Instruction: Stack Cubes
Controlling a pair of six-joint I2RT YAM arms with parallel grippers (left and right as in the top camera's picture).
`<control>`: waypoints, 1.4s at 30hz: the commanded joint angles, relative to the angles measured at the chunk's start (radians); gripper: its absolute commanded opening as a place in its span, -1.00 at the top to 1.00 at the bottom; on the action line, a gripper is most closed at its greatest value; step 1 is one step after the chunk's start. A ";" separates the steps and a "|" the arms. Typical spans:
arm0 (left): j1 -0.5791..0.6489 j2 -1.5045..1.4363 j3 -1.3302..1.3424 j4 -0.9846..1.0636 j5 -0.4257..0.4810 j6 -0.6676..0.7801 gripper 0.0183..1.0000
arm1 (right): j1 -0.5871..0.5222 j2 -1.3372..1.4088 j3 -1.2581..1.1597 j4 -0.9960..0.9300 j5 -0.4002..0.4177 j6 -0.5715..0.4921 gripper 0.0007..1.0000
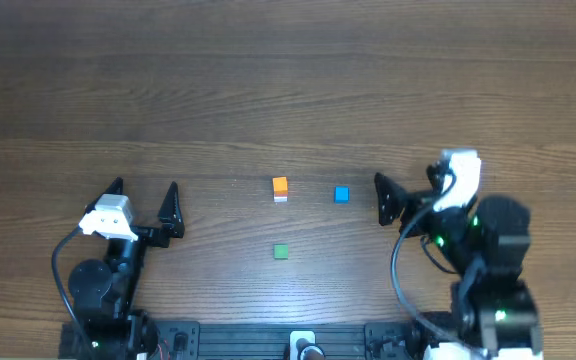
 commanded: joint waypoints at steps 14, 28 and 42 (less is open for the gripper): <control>0.006 -0.008 -0.006 0.002 0.013 0.014 -1.00 | 0.767 0.576 0.261 -0.253 0.197 0.494 -0.99; 0.006 -0.008 -0.006 0.002 0.013 0.014 -1.00 | 0.962 0.797 0.262 -0.255 0.349 0.686 -0.98; 0.006 -0.008 -0.006 0.002 0.013 0.014 -1.00 | 0.998 0.963 0.288 -0.208 0.443 0.826 -0.96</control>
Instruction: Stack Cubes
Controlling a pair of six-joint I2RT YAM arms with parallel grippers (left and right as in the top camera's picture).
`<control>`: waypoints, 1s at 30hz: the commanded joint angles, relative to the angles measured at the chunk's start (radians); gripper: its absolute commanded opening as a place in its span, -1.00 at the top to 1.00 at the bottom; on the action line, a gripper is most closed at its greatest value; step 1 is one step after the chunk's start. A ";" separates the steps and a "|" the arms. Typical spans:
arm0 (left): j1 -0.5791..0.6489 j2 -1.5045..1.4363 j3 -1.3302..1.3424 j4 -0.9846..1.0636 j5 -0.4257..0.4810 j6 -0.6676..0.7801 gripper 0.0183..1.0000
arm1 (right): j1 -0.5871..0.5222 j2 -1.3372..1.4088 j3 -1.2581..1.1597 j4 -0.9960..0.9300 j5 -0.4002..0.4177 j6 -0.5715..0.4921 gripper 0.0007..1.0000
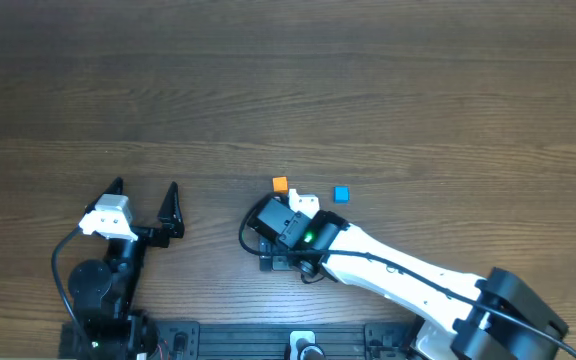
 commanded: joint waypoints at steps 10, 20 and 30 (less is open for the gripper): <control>0.006 -0.007 -0.006 0.002 0.013 0.014 -1.00 | 0.057 0.126 0.057 0.036 0.089 0.090 -0.95; 0.006 -0.007 -0.006 0.002 0.013 0.014 -1.00 | 0.061 0.168 0.058 0.068 0.106 0.097 -0.86; 0.006 -0.007 -0.006 0.002 0.013 0.014 -1.00 | 0.081 0.168 0.058 0.074 0.139 0.097 -0.66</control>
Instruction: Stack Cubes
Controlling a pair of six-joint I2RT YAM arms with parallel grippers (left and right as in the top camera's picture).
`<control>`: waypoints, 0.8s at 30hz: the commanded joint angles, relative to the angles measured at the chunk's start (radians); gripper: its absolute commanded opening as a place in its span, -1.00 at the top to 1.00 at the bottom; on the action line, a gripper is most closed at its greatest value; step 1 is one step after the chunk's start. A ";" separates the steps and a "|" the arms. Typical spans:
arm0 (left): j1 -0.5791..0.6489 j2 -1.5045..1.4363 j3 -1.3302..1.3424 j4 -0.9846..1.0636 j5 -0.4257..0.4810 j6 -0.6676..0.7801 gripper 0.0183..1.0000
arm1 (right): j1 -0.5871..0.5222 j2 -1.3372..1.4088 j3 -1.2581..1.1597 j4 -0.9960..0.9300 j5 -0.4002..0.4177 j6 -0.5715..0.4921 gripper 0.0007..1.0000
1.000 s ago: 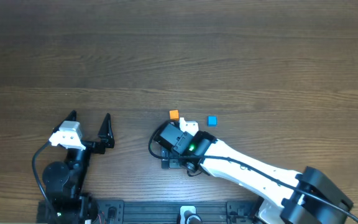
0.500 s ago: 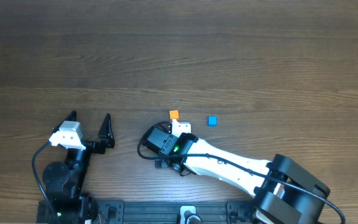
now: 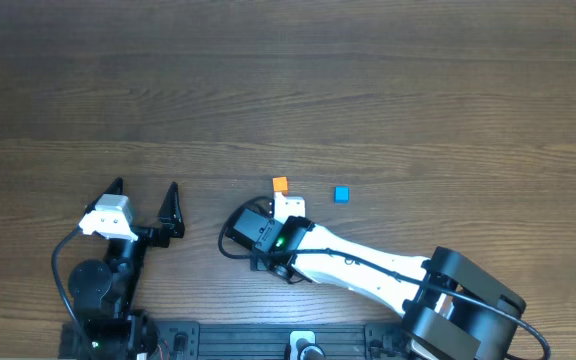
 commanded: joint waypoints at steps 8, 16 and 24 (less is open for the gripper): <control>0.006 -0.007 -0.006 0.002 0.013 0.014 -1.00 | 0.023 0.029 0.021 0.006 0.038 0.003 -0.47; 0.006 -0.007 -0.006 0.002 0.013 0.014 -1.00 | 0.025 0.040 0.021 0.024 0.037 0.003 -0.24; 0.006 -0.007 -0.006 0.002 0.013 0.014 -1.00 | 0.025 0.040 0.021 0.027 0.034 0.003 0.08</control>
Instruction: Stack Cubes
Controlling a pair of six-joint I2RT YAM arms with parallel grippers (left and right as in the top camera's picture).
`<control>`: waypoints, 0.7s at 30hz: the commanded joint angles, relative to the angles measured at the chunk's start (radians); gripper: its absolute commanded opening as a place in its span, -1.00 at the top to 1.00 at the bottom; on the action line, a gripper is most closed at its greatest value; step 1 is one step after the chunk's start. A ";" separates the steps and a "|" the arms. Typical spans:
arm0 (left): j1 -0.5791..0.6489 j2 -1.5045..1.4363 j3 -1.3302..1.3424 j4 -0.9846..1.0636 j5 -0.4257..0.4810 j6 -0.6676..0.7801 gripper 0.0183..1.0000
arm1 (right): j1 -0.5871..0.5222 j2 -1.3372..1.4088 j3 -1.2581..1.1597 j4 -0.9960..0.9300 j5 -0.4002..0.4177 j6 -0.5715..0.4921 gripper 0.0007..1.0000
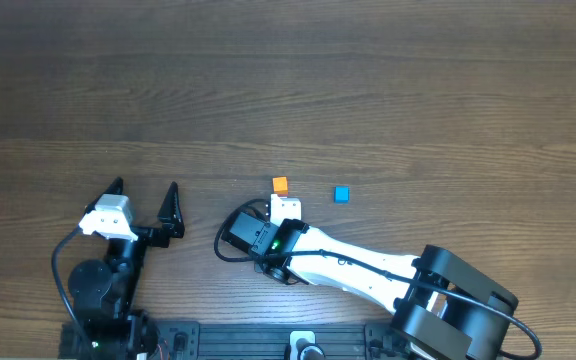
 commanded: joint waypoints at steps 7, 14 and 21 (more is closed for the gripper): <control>0.006 -0.007 -0.006 0.002 0.013 0.014 -1.00 | 0.007 0.012 0.021 0.002 0.015 0.001 0.27; 0.006 -0.007 -0.006 0.002 0.013 0.014 -1.00 | 0.007 0.012 0.021 0.002 0.013 0.002 0.53; 0.006 -0.007 -0.006 0.002 0.013 0.014 -1.00 | 0.007 0.008 0.033 -0.006 0.018 0.002 0.67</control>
